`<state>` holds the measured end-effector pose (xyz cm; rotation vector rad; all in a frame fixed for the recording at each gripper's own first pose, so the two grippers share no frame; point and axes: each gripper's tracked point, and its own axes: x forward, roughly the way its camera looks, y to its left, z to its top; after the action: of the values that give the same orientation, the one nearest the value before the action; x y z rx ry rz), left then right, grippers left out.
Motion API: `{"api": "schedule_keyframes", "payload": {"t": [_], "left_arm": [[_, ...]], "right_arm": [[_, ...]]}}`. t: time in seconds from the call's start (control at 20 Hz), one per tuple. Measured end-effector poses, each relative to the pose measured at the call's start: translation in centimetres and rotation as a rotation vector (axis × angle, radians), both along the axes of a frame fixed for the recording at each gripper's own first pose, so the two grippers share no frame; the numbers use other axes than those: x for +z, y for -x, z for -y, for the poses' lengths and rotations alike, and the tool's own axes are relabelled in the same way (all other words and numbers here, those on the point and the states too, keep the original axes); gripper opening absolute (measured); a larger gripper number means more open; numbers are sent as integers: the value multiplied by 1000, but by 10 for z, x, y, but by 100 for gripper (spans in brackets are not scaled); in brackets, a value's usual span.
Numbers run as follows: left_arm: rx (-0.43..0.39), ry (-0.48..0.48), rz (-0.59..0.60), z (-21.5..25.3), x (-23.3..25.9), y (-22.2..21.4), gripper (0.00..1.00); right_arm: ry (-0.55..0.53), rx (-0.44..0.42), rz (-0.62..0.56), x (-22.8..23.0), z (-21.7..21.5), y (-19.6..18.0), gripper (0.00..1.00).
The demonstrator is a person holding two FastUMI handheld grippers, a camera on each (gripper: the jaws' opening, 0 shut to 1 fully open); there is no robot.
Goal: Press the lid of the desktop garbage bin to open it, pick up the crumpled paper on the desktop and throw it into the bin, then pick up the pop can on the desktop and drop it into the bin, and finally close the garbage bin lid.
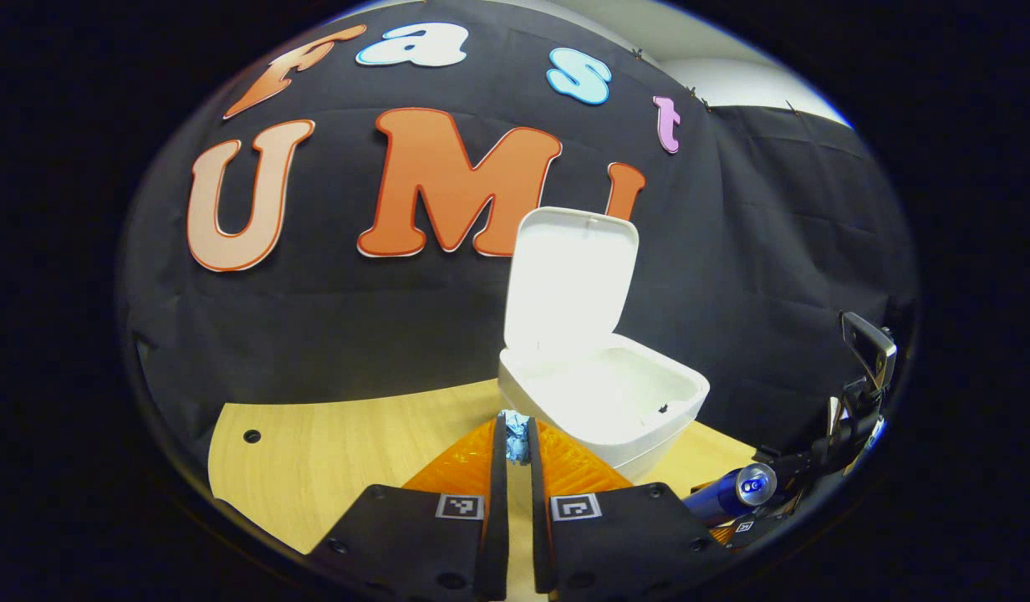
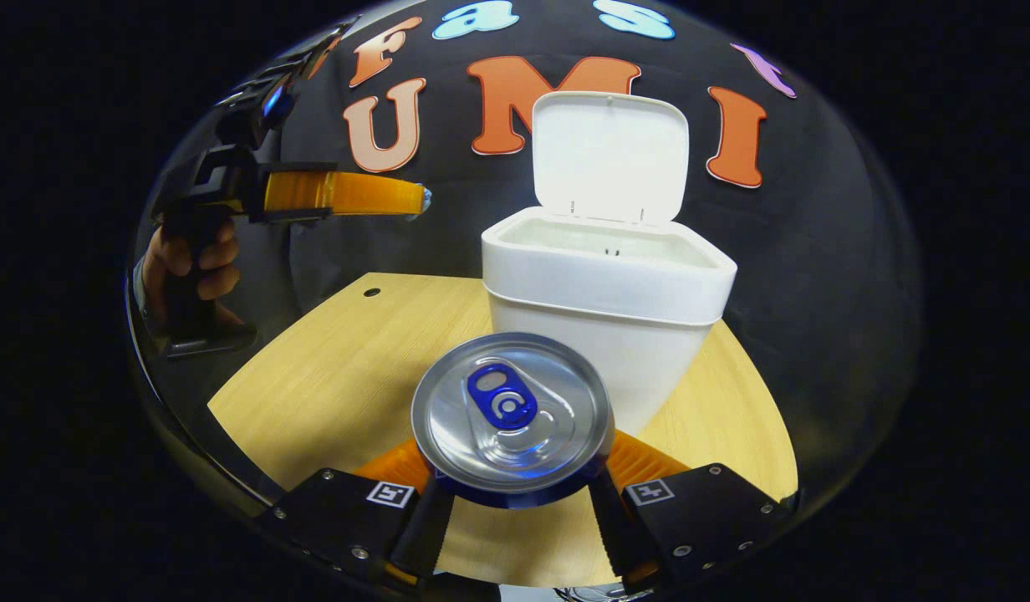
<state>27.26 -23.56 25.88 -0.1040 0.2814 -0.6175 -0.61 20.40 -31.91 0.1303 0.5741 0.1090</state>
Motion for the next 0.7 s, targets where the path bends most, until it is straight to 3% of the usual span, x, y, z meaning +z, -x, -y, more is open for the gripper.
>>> {"api": "schedule_keyframes", "payload": {"t": [0.05,0.1,0.35,0.7], "left_arm": [[-7,4,5,9,3,0,15],[-19,8,7,19,6,2,15],[-49,7,27,52,13,3,16],[-71,-2,21,75,0,2,24]], "right_arm": [[3,-6,8,1,1,-1,72],[4,-10,16,2,0,-1,77],[5,-30,54,11,3,-7,77],[3,-83,105,33,24,-18,77]]}}
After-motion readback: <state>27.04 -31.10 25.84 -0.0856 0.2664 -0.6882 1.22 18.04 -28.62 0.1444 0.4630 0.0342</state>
